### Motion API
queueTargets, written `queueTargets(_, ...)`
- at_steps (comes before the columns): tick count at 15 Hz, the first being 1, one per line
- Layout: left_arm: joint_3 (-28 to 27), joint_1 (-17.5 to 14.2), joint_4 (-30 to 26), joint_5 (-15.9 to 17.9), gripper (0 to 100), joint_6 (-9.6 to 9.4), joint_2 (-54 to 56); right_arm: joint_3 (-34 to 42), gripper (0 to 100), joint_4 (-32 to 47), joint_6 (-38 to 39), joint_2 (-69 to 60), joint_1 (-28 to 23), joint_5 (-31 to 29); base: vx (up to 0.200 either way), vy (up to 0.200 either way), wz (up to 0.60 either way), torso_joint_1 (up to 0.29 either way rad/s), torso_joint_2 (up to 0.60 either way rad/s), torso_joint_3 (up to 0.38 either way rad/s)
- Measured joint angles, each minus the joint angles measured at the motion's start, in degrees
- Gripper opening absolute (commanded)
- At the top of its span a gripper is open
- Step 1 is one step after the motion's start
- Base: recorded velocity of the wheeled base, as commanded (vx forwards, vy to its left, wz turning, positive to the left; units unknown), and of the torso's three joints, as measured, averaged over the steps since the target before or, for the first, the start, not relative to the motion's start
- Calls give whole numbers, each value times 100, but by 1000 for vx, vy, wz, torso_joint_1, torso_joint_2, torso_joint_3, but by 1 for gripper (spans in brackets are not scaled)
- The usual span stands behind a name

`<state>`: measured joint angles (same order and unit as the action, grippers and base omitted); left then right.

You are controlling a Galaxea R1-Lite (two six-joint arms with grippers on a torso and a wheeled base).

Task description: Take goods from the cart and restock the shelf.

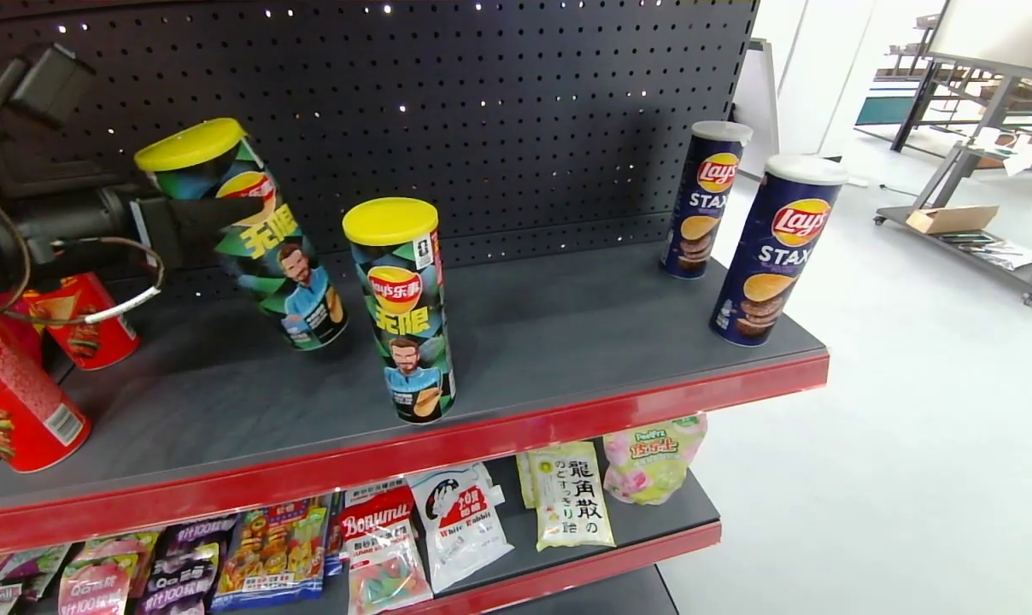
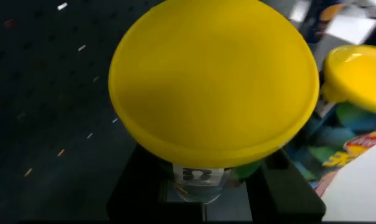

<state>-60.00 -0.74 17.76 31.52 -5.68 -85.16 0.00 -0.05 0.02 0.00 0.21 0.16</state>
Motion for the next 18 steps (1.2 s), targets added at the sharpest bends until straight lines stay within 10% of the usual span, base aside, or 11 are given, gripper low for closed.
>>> queueTargets(7,-2282,-10,-750,1993,0,-364,-1955,0,100,-2,0,0,-2,0,0,0,0,0,0,0)
queueTargets(12,-2905,-40,-1018,2206,0,-1115,-2729,0,100,-2,0,2,-2,0,0,0,0,0,0,0)
queueTargets(18,-3393,234,-1153,2228,0,-1193,-3055,0,100,-2,0,2,-2,0,0,0,0,0,0,0)
